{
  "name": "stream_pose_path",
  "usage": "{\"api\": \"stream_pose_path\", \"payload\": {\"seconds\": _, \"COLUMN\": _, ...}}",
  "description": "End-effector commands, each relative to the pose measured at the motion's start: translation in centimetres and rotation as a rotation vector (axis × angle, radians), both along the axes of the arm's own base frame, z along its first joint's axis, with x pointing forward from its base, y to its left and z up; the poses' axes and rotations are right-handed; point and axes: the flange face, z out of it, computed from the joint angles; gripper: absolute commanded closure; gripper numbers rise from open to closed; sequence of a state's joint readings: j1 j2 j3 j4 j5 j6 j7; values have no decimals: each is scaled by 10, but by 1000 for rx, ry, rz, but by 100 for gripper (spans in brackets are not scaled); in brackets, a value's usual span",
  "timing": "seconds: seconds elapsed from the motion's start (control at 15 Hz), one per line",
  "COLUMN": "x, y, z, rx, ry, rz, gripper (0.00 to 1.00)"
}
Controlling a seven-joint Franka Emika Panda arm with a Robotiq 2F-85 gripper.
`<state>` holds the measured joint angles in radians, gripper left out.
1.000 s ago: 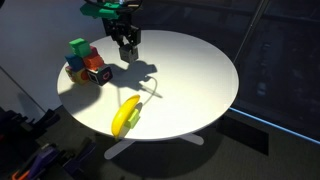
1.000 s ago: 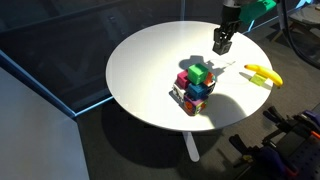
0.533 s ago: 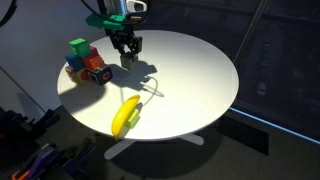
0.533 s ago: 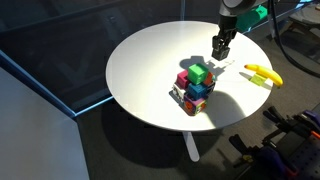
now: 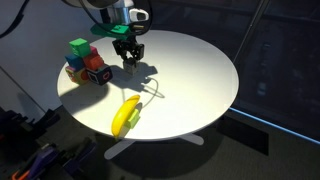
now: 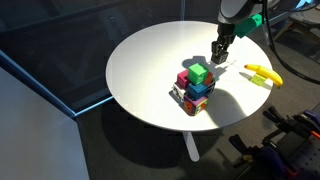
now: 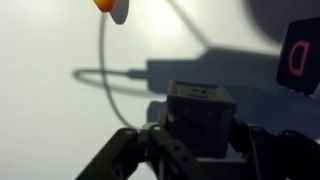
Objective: Move the gray block from the stack and put it on the table
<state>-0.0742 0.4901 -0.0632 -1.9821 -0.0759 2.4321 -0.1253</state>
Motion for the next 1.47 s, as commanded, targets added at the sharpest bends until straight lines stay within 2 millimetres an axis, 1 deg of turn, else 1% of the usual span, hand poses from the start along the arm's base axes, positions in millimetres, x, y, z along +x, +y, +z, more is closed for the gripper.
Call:
{"api": "stream_pose_path", "payload": {"seconds": 0.0, "x": 6, "y": -8, "z": -7, "rx": -5, "ry": -16, "rz": 20, "gripper": 69}}
{"api": "stream_pose_path", "payload": {"seconds": 0.73, "x": 6, "y": -21, "z": -33, "rx": -25, "ry": -20, "rz": 2, "gripper": 69}}
{"api": "stream_pose_path", "payload": {"seconds": 1.07, "x": 6, "y": -26, "z": -40, "rx": -34, "ry": -13, "rz": -2, "gripper": 69}}
{"api": "stream_pose_path", "payload": {"seconds": 1.13, "x": 6, "y": -26, "z": -41, "rx": -37, "ry": -12, "rz": -4, "gripper": 19}}
{"api": "stream_pose_path", "payload": {"seconds": 1.2, "x": 6, "y": -27, "z": -42, "rx": -38, "ry": -12, "rz": -5, "gripper": 18}}
{"api": "stream_pose_path", "payload": {"seconds": 1.33, "x": 6, "y": -28, "z": -42, "rx": -40, "ry": -13, "rz": -7, "gripper": 3}}
{"api": "stream_pose_path", "payload": {"seconds": 1.4, "x": 7, "y": -29, "z": -41, "rx": -41, "ry": -13, "rz": -7, "gripper": 1}}
